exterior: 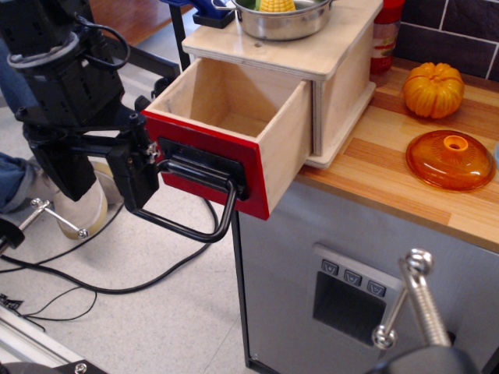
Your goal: Close drawer of box
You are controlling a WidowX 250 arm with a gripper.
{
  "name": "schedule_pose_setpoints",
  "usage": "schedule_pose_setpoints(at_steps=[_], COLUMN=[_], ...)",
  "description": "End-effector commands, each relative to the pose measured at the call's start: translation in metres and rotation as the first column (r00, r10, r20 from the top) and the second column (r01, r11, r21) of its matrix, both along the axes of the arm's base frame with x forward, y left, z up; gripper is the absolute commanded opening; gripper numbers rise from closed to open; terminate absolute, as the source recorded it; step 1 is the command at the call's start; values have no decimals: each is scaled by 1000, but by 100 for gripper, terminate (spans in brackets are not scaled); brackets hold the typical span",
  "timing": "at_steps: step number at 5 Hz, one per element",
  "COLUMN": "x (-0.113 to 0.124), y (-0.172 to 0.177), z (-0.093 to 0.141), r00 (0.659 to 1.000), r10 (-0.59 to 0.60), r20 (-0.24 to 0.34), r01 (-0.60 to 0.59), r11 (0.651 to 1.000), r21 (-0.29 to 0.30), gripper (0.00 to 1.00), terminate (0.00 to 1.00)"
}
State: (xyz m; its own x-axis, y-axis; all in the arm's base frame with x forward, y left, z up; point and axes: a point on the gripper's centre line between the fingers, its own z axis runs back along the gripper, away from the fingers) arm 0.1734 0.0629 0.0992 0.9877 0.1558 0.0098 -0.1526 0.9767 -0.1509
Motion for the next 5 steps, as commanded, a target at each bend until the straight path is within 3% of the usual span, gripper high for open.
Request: schedule_pose_setpoints(at_steps=[1,2,4,5], x=[0,21,57,75], y=[0,-4,-8,-8], z=[0,-11,-6,-6], r00=[1000,999,988,985], r10=[0,40,55,67], r20=[0,33,144,158], r01=[0,-41,-59,-72], r11=[1000,999,998,997], r21=[0,16,21,27], gripper=[100,100,100,100], terminate=[0,0,0,0])
